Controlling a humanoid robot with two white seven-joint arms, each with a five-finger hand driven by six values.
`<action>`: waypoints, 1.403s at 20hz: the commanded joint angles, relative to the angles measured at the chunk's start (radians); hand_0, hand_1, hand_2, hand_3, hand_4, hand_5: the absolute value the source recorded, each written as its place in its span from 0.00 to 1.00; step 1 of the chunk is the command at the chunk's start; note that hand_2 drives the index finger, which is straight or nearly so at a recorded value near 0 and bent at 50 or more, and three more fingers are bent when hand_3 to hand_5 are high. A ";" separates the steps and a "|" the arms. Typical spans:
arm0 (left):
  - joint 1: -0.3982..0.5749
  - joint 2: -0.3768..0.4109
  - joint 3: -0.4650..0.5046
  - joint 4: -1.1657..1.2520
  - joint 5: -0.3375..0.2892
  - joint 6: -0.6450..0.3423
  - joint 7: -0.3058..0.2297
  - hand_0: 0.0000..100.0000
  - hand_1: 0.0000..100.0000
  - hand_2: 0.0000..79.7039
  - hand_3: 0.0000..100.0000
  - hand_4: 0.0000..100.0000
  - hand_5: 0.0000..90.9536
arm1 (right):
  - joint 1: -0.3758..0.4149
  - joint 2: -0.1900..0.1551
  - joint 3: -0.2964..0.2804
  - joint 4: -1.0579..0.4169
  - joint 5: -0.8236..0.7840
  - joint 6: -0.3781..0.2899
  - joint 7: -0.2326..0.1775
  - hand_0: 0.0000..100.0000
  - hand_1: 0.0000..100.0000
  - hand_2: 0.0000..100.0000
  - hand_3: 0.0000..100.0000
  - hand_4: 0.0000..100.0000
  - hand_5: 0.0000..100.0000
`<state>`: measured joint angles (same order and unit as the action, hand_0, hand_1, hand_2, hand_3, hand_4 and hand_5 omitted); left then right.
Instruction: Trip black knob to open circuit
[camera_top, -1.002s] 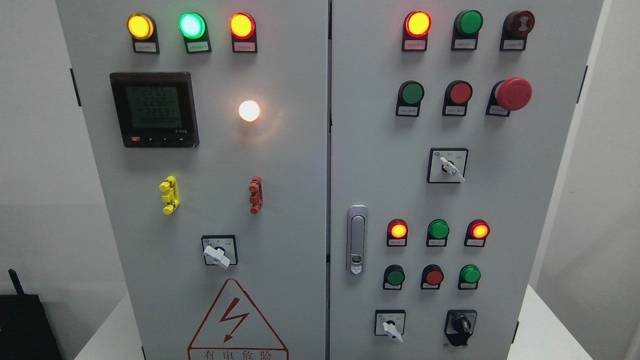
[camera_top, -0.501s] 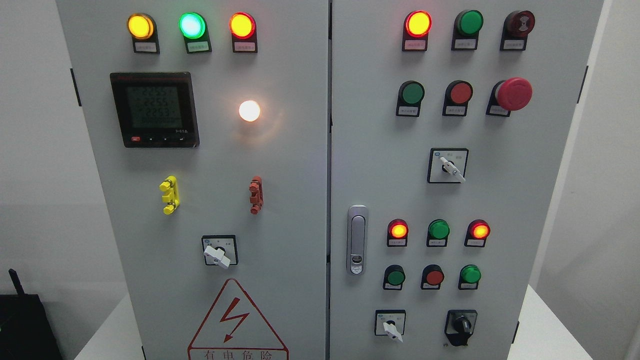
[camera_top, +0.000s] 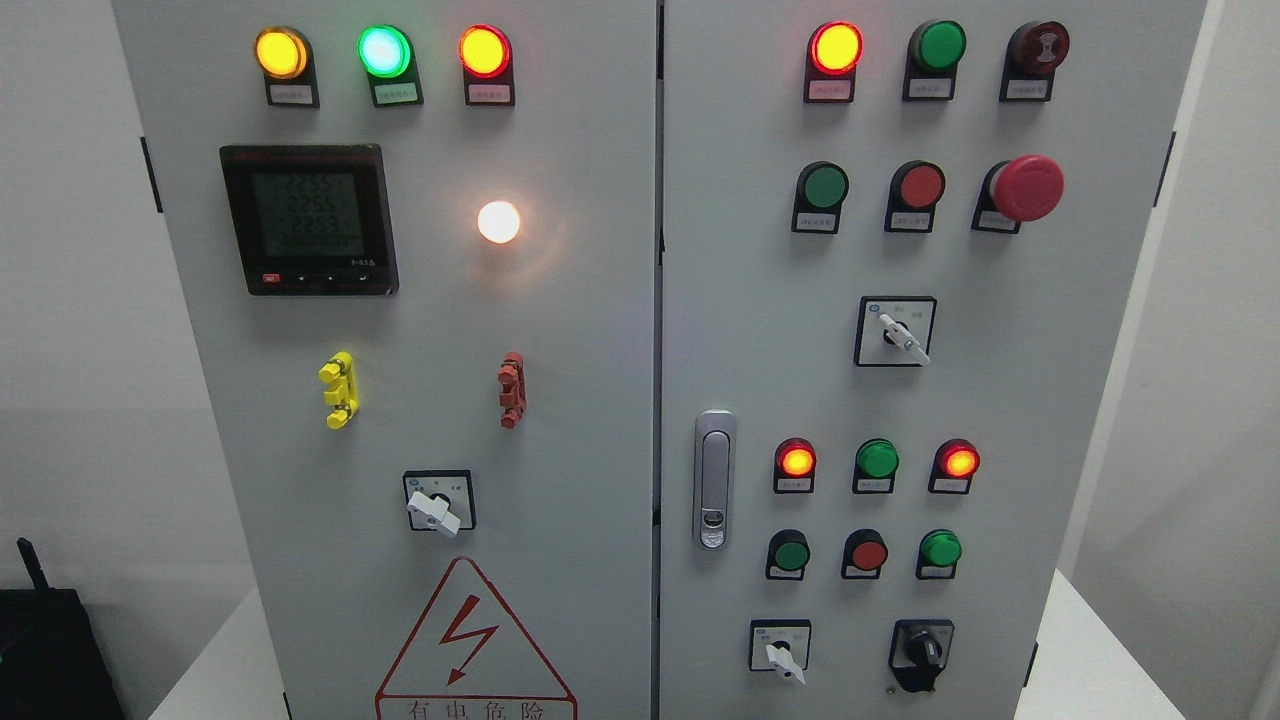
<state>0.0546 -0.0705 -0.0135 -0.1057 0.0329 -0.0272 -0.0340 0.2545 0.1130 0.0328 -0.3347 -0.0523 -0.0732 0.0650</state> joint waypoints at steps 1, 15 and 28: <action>-0.002 -0.002 0.001 0.000 0.002 -0.002 0.000 0.12 0.39 0.00 0.00 0.00 0.00 | 0.022 -0.001 -0.002 -0.082 -0.003 -0.010 -0.010 0.00 0.24 0.00 0.35 0.28 0.18; -0.002 -0.002 0.001 0.000 0.002 0.000 0.000 0.12 0.39 0.00 0.00 0.00 0.00 | 0.052 -0.003 0.004 -0.231 -0.004 -0.233 -0.039 0.00 0.24 0.00 0.52 0.37 0.24; -0.002 -0.002 0.001 0.000 0.002 -0.002 0.000 0.12 0.39 0.00 0.00 0.00 0.00 | 0.048 -0.003 0.004 -0.337 -0.004 -0.384 -0.099 0.00 0.24 0.00 0.69 0.56 0.43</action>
<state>0.0546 -0.0705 -0.0135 -0.1057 0.0329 -0.0272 -0.0339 0.3030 0.1120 0.0335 -0.6492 -0.0530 -0.4360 -0.0241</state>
